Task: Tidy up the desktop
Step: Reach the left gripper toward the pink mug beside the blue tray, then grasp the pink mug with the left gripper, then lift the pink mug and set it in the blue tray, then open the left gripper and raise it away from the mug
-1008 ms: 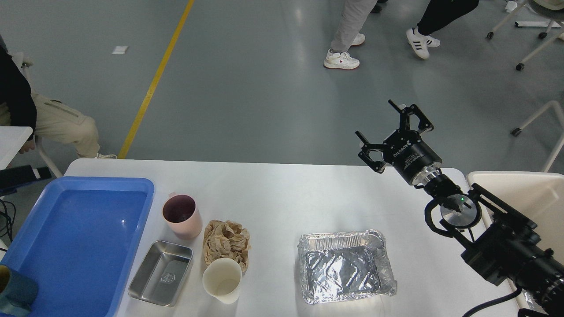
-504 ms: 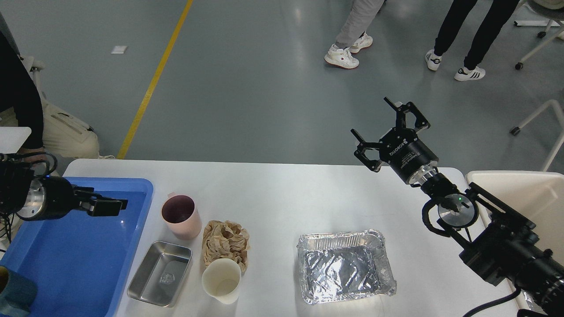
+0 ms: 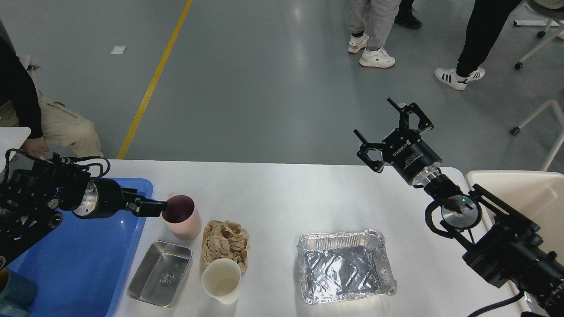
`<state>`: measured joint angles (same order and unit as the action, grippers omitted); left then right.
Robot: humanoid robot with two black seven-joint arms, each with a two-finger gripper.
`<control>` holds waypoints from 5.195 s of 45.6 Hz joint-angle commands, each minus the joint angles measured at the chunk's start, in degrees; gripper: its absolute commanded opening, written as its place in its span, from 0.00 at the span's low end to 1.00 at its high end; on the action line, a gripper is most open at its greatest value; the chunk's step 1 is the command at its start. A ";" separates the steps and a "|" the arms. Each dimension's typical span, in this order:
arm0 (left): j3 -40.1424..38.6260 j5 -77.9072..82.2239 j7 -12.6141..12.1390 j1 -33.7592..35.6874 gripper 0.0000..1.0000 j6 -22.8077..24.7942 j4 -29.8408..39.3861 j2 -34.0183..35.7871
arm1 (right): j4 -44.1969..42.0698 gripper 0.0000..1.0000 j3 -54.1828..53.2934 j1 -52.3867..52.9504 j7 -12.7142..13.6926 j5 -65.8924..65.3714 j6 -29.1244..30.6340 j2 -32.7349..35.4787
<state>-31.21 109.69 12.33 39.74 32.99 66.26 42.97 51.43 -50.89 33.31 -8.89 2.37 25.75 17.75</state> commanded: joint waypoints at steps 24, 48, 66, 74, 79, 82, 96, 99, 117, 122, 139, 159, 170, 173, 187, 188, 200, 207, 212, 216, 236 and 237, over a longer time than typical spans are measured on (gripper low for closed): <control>1.41 2.72 0.06 -0.01 0.96 -0.29 -5.00 -3.42 | 0.34 1.00 0.00 -0.35 0.01 0.00 0.18 0.88; 1.59 3.95 3.48 0.08 0.85 -1.78 -7.99 -5.53 | 2.10 1.00 -0.44 -1.23 0.01 0.00 0.18 1.67; 1.76 7.29 5.51 0.08 0.73 -2.84 -11.59 -6.67 | 2.19 1.00 -0.44 -1.67 0.01 0.00 0.18 1.93; 3.17 7.38 5.86 0.25 0.73 -4.42 -12.47 -6.85 | 2.19 1.00 -0.44 -1.76 0.01 0.00 0.26 2.02; 3.78 7.38 6.39 0.26 0.69 -5.21 -12.74 -6.85 | 2.19 1.00 -0.52 -1.76 0.01 0.00 0.26 2.02; 3.78 7.38 6.56 0.34 0.62 -5.21 -12.91 -6.85 | 2.19 1.00 -0.52 -1.76 -0.08 0.00 0.26 2.02; 4.93 8.43 9.29 0.69 0.23 -5.21 -13.00 -6.59 | 2.19 1.00 -0.52 -1.76 0.01 0.00 0.26 2.02; 4.93 8.61 9.64 0.87 0.20 -5.21 -13.00 -6.58 | 2.10 1.00 -0.52 -1.76 0.01 -0.09 0.26 2.02; 4.93 9.40 10.95 0.87 0.11 -5.21 -13.18 -6.06 | 2.10 1.00 -0.52 -1.85 -0.08 0.00 0.26 2.02; 4.93 9.40 11.22 1.13 0.09 -5.21 -13.18 -5.88 | 2.10 1.00 -0.44 -1.85 -0.08 0.00 0.18 1.94; 4.93 9.40 11.31 2.10 0.04 -5.21 -13.18 -5.88 | 2.10 1.00 -0.44 -1.85 -0.08 -0.09 0.18 1.67; 4.66 8.61 15.70 4.91 0.03 -4.42 -12.39 -3.34 | 2.10 1.00 -0.44 -1.76 -0.08 -0.09 0.09 1.41; 4.05 3.96 17.37 5.26 0.04 -2.84 -4.66 6.24 | 2.10 1.00 -0.35 -1.76 -0.08 -0.18 0.00 1.50; 3.96 3.51 17.55 5.18 0.04 -2.84 -1.85 9.75 | 2.10 1.00 -0.35 -1.76 -0.08 -0.18 -0.09 1.50; 4.57 2.72 20.54 4.39 0.04 -3.80 7.73 28.65 | 1.92 1.00 -0.44 -1.41 0.01 -0.09 -0.09 2.11; 4.66 2.63 20.71 4.30 0.04 -4.15 8.35 29.96 | 1.92 1.00 -0.44 -1.41 0.01 -0.18 -0.09 2.11; 4.93 2.81 21.33 -5.80 0.04 -14.52 10.90 38.41 | 1.92 1.00 -0.44 -1.84 -0.08 -0.09 -0.09 1.94; 4.84 3.07 21.24 -10.91 0.05 -18.04 10.47 38.59 | 2.10 1.00 -0.52 -2.02 -0.08 -0.18 0.00 1.94; 4.93 3.25 20.89 -11.43 0.05 -18.22 10.20 37.89 | 2.10 1.00 -0.52 -2.02 -0.08 -0.09 0.00 2.02; 4.93 4.74 20.71 -12.14 0.05 -18.22 9.94 36.40 | 2.10 1.00 -0.52 -2.02 -0.08 -0.09 0.09 2.02; 4.93 11.07 20.63 -15.13 0.05 -18.92 3.96 29.02 | 1.92 1.00 -0.61 -2.02 -0.08 -0.09 0.09 2.02; 4.93 11.25 20.54 -15.21 0.05 -18.92 3.70 28.66 | 1.92 1.00 -0.61 -2.02 -0.08 -0.09 0.09 2.02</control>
<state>-26.28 119.69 32.96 25.06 14.37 71.29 73.79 53.38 -51.50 31.22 -8.96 2.26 25.84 19.72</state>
